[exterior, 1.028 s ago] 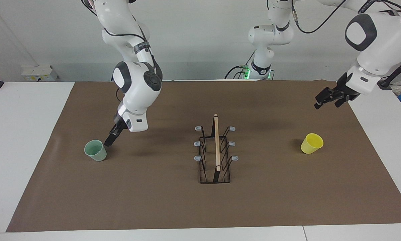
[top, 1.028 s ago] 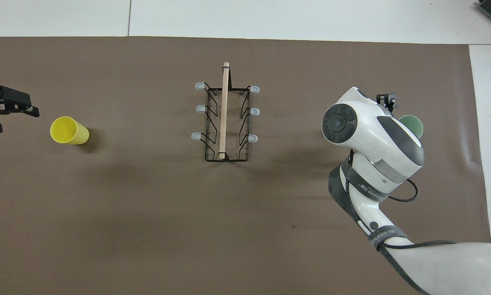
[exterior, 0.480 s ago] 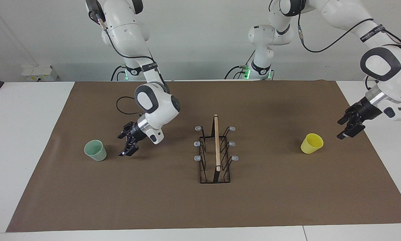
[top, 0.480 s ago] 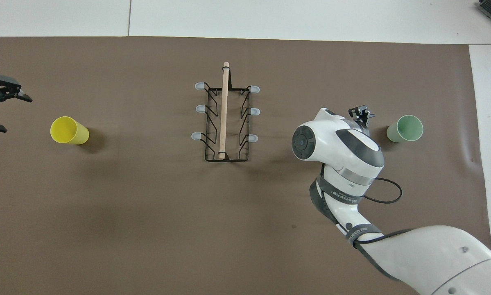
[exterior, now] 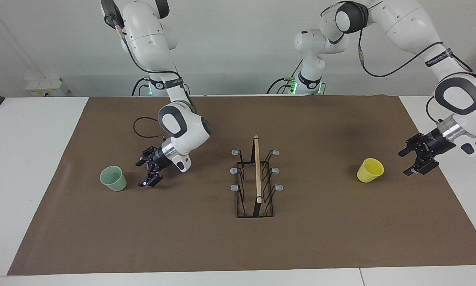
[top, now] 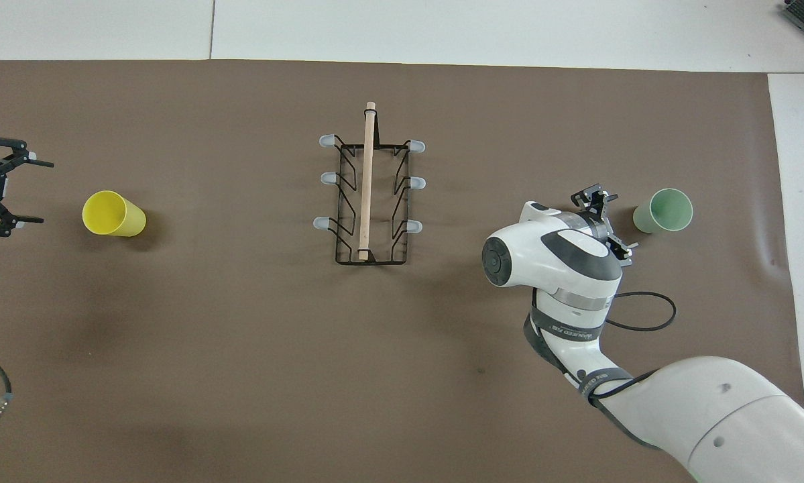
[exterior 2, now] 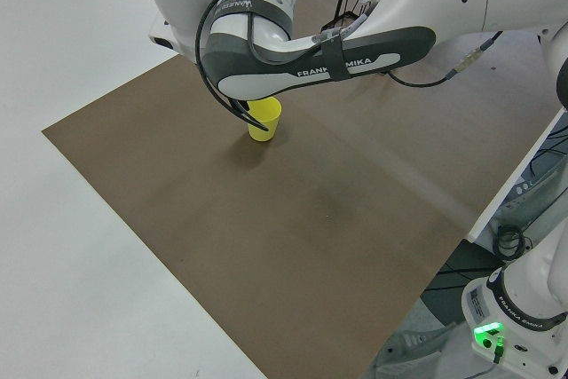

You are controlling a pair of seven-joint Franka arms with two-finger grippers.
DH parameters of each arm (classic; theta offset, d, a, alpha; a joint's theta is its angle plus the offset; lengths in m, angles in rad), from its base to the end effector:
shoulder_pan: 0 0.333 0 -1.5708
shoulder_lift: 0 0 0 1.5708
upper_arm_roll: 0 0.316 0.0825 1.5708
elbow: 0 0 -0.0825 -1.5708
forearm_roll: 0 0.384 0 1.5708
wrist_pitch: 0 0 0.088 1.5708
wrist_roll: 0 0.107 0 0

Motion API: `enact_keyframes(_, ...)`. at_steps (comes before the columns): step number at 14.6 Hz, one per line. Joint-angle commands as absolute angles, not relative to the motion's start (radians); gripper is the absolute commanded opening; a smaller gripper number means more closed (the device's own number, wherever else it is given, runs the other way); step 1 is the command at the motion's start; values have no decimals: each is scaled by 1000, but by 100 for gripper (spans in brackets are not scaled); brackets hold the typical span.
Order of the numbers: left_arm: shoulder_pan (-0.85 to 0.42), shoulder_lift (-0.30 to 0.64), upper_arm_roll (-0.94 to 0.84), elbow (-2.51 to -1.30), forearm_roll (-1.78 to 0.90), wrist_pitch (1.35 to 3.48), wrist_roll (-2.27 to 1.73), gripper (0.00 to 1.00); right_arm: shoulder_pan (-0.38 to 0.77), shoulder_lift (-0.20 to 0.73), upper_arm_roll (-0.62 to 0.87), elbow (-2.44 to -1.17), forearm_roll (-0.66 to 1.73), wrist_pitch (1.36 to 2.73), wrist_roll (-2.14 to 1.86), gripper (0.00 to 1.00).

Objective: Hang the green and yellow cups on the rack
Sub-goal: 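Grasp the yellow cup with the left gripper while the right gripper grasps the green cup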

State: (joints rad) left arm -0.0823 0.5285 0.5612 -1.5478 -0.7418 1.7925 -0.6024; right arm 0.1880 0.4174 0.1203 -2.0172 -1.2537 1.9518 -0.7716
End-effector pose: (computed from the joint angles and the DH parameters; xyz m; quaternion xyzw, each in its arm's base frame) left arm 0.6411 0.2055 0.3718 0.7793 0.5829 -0.1026 0.2057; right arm 0.5708 0.1137 0.2428 0.5103 0.7044 -0.2864 0.4018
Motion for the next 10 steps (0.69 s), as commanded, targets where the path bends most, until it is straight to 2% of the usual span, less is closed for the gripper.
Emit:
enact_keyframes(1, -75, 603, 600, -1514, -837, 1781, -728, 100, 153, 397, 127, -2068, -1334, 1996, -720, 100)
enact_keyframes(5, -75, 634, 603, -1577, -911, 1809, -802, 100, 147, 393, 127, -2088, -1365, 2000, -658, 100)
enact_keyframes(10, -132, 578, 603, -1756, -1043, 1847, -850, 100, 124, 382, 126, -2141, -1453, 2020, -565, 100)
